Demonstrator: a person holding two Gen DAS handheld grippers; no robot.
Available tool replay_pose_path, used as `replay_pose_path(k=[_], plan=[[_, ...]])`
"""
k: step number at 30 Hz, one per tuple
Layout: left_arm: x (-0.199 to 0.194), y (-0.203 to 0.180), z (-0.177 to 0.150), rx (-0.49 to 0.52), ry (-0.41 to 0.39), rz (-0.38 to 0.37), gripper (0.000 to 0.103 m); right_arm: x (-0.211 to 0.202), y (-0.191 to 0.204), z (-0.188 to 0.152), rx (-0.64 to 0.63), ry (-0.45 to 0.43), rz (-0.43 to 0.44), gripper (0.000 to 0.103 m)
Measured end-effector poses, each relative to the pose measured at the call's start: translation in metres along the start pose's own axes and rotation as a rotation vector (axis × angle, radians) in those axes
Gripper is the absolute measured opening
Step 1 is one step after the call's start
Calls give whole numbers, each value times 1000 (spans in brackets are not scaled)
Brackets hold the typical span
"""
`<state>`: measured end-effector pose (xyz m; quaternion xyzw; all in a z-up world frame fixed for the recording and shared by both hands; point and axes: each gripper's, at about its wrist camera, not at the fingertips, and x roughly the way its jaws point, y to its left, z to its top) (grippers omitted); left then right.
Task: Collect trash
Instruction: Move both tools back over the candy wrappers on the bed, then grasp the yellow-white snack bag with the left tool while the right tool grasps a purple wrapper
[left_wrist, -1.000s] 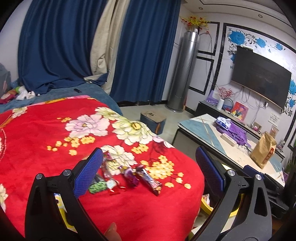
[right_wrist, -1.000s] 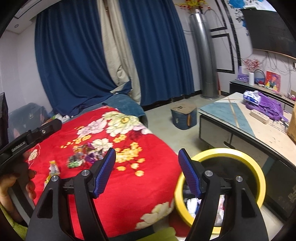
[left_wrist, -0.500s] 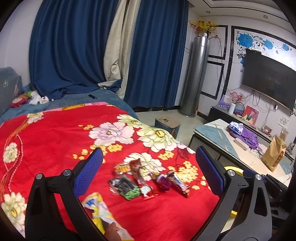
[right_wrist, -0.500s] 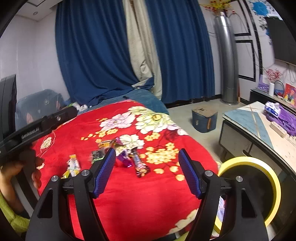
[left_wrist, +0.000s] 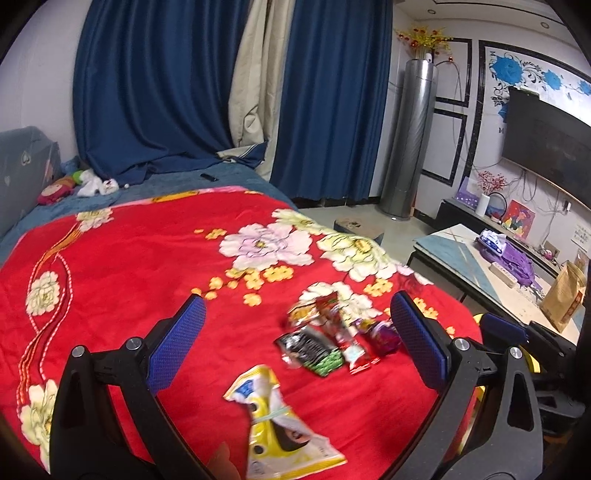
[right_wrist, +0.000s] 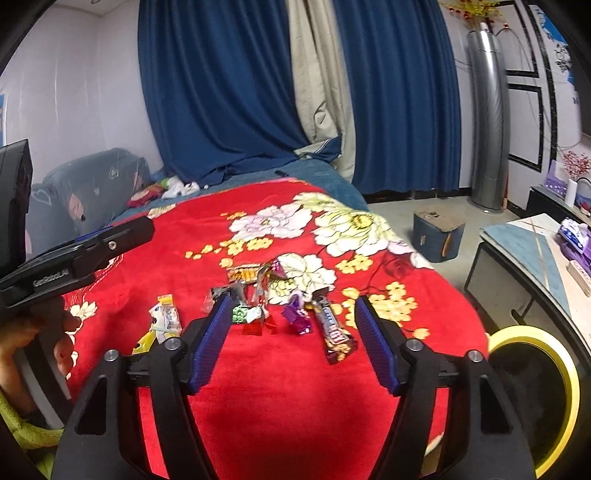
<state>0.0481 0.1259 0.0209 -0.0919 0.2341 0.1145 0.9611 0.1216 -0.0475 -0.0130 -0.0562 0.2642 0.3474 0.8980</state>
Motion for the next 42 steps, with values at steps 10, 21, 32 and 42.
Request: replay_pose_path(k=[10,21,32,42], plan=[[17,28,-25,-60,129,-17,92,43,9,-1,-40,88,12,45],[40,42,-57,-128,303,-77,92,84,7,-6,-51,161,-15,36],[51,39,-73,-138,378,-63,83,93,0,-13,-18,172,-15,17],[51,26,-80,-84,384,-65,43,79,-3,-18,11,146,12,15]])
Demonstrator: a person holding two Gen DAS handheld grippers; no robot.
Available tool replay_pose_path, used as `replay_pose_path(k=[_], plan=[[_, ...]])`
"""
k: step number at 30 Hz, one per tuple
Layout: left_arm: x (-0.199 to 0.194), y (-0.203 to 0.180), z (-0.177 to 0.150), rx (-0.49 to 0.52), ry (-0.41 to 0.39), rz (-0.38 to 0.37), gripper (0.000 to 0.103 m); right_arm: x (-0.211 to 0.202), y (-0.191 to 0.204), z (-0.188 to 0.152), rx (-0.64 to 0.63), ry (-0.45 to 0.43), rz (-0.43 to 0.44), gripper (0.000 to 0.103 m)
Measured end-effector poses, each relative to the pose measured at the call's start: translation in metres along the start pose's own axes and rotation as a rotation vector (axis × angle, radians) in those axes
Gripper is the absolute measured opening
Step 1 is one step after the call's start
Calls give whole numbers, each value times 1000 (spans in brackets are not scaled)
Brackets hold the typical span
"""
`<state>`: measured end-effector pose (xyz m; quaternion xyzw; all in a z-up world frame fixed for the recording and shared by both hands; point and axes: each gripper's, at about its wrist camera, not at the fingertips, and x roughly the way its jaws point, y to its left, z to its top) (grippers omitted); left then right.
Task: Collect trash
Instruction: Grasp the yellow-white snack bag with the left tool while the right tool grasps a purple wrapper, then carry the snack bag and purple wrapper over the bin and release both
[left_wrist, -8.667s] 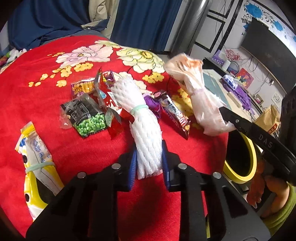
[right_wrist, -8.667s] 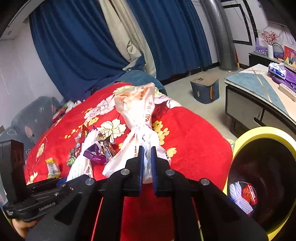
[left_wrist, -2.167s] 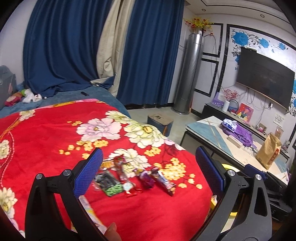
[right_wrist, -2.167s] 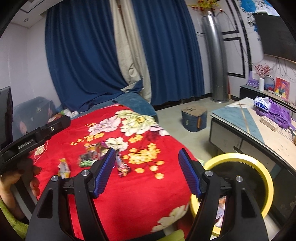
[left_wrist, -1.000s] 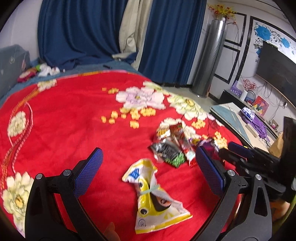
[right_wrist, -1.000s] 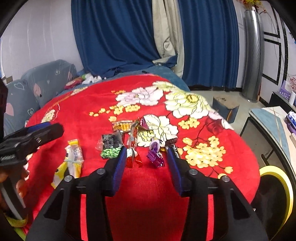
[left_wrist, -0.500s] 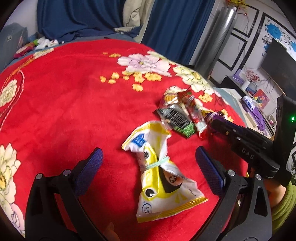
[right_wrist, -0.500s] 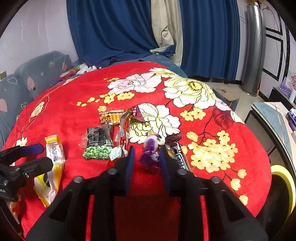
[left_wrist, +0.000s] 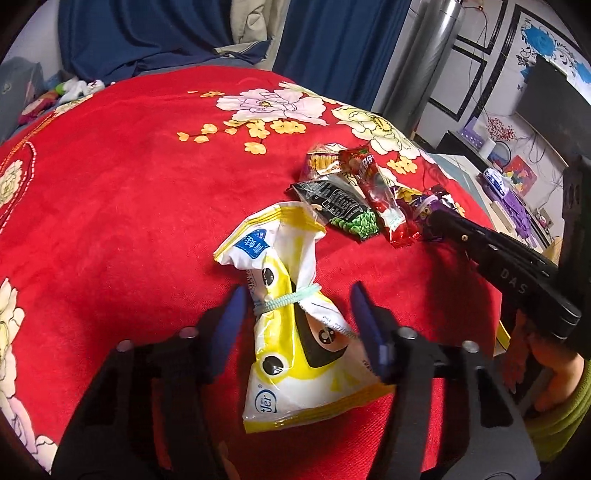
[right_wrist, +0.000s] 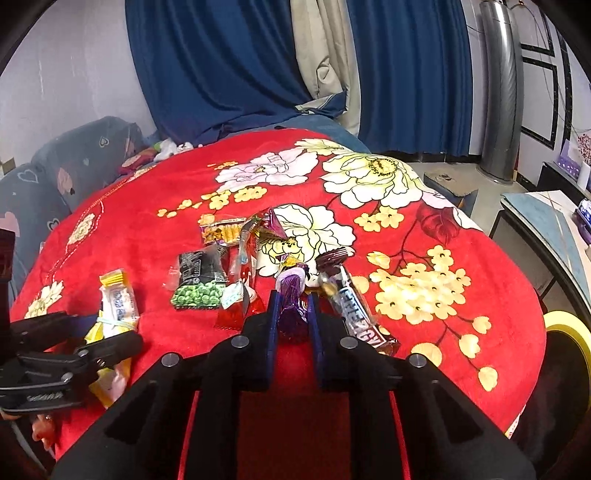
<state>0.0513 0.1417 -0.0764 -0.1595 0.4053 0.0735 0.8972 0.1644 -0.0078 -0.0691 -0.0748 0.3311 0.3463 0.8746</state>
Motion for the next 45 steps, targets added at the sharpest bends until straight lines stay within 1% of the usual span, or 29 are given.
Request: replay_pose_path(k=[1,3,6,9,14,24,29,36,45], plan=[[0,0,0,2,0,1,42,-2,0,0,0,-2,2,15],[-1,-1,-1,5,-2,-3,35,-6,1,-1,4,-10,9,14],[-2,0,1,3,-9,-21,32,-14,1,-2,5,-20,21,14],[-10,1,3,-2,-39,-49,30,-23,2,-4,12,-27,37,14],[-26,-5,9,9,-91,-74,30,-35,3,-6,14,-36,64,13],[-44,-16,16,19,-154,-127,30,-63,6,-11,6,-60,89,13],[-50,-26,18,47,-182,-140,30,-79,1,-8,11,-91,82,13],[-59,-53,22,99,-222,-151,29,-95,-9,-5,29,-129,72,13],[-64,-84,31,140,-254,-181,30,-118,-33,-3,70,-182,41,13]])
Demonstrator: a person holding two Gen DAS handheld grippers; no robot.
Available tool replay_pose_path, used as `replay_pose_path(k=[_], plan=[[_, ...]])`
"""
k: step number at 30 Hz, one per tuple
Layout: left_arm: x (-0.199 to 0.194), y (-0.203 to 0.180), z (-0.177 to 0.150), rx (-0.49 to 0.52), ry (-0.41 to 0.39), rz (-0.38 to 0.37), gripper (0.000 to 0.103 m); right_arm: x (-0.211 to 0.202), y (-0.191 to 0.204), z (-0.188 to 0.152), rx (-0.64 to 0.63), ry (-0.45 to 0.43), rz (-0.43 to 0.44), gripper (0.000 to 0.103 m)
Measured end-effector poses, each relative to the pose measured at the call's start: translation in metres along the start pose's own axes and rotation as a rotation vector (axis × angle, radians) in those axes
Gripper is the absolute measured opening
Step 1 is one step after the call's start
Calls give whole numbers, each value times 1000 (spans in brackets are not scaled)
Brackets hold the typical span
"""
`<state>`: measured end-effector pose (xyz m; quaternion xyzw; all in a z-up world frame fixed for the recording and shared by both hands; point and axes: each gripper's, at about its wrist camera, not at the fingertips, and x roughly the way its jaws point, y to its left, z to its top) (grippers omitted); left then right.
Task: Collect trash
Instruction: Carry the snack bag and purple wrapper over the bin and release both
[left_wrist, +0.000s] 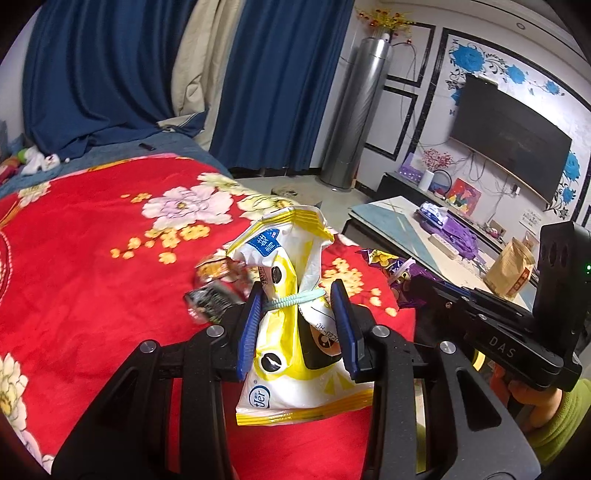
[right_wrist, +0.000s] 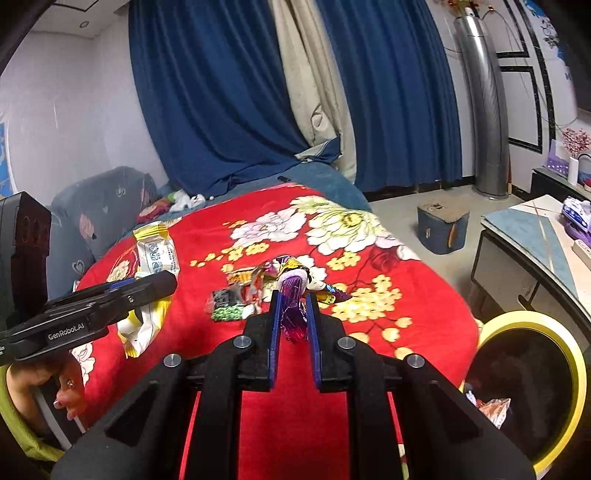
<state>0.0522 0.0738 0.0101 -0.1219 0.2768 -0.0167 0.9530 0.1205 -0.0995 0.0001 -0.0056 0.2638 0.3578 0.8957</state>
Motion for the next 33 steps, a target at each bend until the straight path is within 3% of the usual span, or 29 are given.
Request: replay_pose_path(k=[33], plan=[[50,-108,13,157,14,-169,30,-63,-94,-15,142,-80,-194,13]])
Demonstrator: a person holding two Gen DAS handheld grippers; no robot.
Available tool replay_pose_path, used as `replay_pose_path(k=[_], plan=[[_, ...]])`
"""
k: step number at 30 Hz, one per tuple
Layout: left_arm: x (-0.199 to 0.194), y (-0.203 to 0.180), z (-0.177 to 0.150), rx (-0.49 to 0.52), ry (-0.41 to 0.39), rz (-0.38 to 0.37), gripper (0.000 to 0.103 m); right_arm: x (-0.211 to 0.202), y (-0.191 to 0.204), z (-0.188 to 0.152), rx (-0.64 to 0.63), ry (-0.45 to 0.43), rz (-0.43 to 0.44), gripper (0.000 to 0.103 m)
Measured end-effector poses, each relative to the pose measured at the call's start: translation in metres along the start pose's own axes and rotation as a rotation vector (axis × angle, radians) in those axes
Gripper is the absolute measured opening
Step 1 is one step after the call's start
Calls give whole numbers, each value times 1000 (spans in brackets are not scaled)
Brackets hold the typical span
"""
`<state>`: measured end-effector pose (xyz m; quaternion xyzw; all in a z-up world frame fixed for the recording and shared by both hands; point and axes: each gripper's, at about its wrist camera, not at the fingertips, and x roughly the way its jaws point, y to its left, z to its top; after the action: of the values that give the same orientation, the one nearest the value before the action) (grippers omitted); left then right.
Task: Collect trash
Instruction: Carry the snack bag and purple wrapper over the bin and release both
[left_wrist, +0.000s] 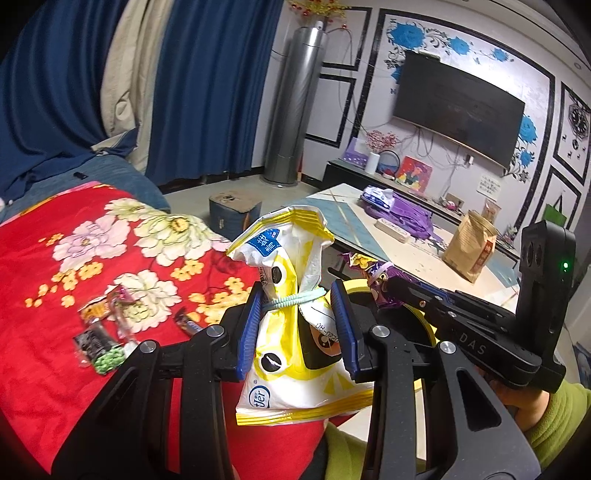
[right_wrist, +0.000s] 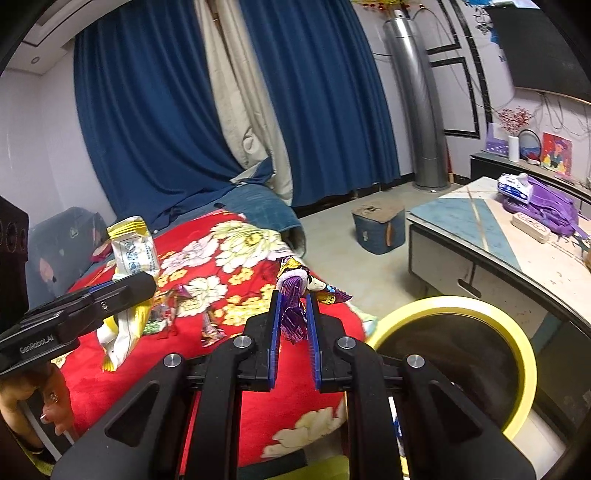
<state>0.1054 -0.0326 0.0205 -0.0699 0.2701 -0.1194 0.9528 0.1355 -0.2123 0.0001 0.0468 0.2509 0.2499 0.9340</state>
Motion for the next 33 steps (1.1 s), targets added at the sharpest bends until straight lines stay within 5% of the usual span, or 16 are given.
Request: replay_pose_path(k=[33], plan=[[70,-95,-11,133,79,-184,30,-28,-118,-24,207,-17,-239,13]])
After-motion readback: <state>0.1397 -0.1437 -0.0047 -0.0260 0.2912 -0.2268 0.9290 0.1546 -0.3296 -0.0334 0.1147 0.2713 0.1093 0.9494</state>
